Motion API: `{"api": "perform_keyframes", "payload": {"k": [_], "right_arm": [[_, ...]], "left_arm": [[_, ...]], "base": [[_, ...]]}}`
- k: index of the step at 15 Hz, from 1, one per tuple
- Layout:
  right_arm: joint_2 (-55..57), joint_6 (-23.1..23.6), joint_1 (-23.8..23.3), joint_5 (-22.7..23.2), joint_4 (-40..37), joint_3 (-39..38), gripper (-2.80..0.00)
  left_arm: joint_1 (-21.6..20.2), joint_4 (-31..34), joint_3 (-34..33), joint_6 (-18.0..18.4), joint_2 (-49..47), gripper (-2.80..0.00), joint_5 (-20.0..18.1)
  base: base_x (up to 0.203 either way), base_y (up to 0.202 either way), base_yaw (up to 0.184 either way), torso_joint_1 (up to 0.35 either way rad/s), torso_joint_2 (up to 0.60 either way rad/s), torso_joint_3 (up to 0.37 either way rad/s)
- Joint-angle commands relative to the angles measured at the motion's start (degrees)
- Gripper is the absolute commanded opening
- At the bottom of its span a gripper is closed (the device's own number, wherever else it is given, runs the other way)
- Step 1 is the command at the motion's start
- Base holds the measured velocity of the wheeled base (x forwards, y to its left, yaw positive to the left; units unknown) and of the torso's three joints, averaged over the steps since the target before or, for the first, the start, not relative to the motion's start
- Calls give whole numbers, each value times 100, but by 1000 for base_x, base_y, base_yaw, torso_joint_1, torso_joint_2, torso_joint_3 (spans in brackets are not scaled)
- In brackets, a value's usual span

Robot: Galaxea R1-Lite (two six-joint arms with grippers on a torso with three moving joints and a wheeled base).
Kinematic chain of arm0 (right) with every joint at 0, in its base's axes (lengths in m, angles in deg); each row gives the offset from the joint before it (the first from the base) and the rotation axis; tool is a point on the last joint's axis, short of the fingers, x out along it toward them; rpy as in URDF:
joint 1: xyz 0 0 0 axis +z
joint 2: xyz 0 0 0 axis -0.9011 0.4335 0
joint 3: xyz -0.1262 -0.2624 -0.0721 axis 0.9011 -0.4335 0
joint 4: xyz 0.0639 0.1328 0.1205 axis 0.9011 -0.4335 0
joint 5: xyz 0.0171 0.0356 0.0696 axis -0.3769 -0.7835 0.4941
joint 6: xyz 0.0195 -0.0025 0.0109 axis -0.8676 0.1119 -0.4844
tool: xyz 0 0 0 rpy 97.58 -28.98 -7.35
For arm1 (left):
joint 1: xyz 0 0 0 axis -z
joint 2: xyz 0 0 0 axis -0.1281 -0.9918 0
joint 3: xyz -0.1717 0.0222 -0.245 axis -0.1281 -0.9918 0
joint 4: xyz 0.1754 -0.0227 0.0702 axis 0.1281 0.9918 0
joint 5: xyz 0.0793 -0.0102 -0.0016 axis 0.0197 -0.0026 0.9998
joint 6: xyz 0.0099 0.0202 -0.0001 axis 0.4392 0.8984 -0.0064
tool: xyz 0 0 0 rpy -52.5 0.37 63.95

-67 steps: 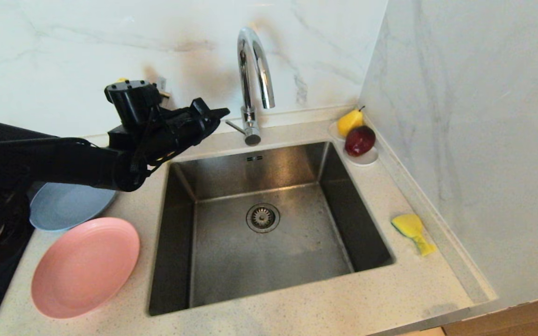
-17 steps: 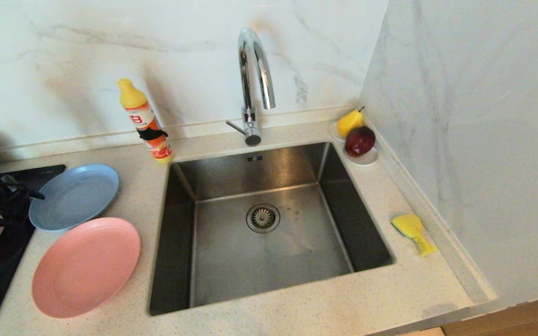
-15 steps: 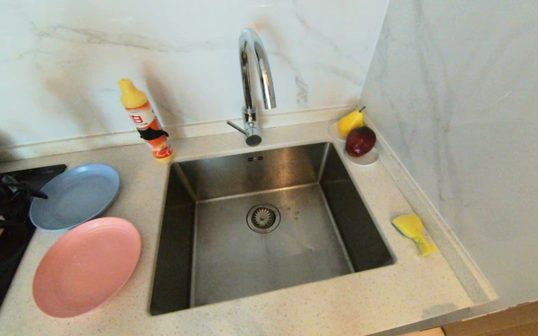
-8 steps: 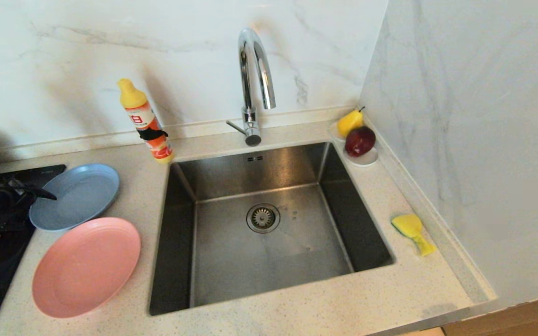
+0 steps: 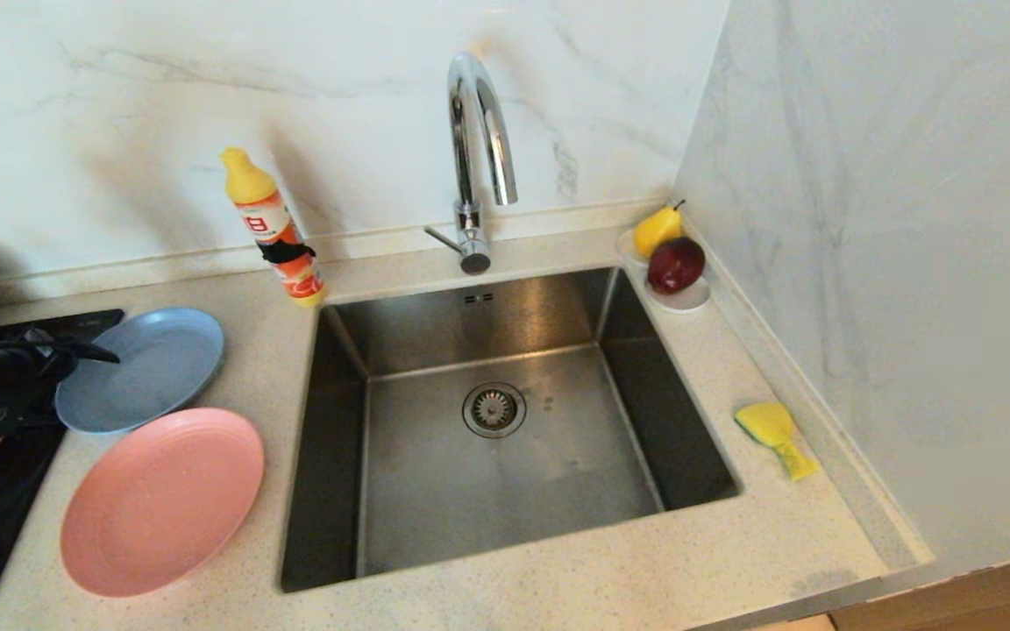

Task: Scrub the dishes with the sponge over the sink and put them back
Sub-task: Place the plate on the plate

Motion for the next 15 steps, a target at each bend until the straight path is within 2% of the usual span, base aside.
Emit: {"api": "perform_keyframes", "payload": {"k": [1,9,10,15], "right_arm": [[-1,2,2,2,1,0,-280],[-1,2,2,2,1,0,-280],[-1,2,2,2,1,0,-280],[-1,2,2,2,1,0,-280]], "left_arm": [[46,17,97,-3,-144,0,-9],[182,44,422,-16,-362,0,61],[196,36,435,-16,-367,-280,61],[265,17,458,-2,-451,-280,203]], "base": [[0,0,0,0,0,0],[0,0,0,0,0,0],[0,0,0,0,0,0],[0,0,0,0,0,0]]}}
